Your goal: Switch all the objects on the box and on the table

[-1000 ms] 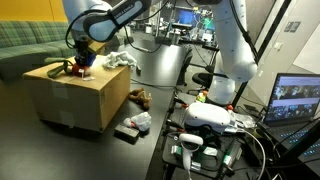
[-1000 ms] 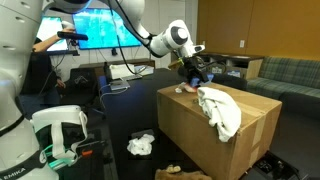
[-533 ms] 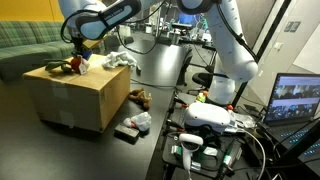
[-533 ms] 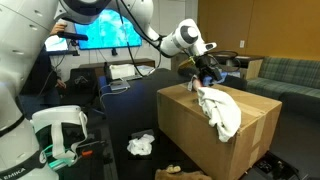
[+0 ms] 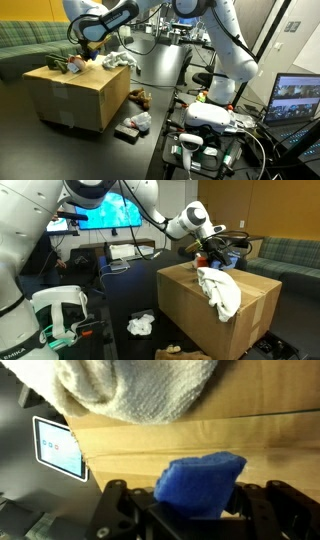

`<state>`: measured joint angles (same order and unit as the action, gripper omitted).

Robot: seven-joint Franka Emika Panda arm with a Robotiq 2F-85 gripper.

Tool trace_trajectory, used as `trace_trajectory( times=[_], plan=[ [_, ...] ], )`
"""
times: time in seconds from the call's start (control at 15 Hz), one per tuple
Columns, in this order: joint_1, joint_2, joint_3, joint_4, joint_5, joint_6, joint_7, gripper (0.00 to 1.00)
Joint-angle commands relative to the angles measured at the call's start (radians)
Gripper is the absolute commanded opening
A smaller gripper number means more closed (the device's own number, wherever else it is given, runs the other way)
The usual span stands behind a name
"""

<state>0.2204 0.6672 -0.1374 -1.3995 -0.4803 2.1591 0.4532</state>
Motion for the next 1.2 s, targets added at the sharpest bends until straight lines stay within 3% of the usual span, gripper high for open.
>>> trace_trajectory(
  times=[0.0,0.07,0.13,0.2,0.27,0.73,1.13],
  plan=[
    [-0.005,0.041,-0.012,0.046,0.016,-0.037,-0.007,0.12],
    [-0.008,0.042,-0.008,0.042,0.022,-0.044,-0.013,0.18],
    [-0.006,0.044,-0.009,0.039,0.02,-0.047,-0.01,0.38],
    [-0.006,0.043,-0.008,0.036,0.021,-0.051,-0.011,0.38],
    [-0.004,0.039,-0.009,0.03,0.02,-0.054,-0.009,0.44],
    [-0.007,-0.041,-0.016,-0.018,0.012,-0.08,-0.006,0.96],
    [-0.011,-0.128,-0.005,-0.073,0.011,-0.065,-0.001,1.0]
  ],
)
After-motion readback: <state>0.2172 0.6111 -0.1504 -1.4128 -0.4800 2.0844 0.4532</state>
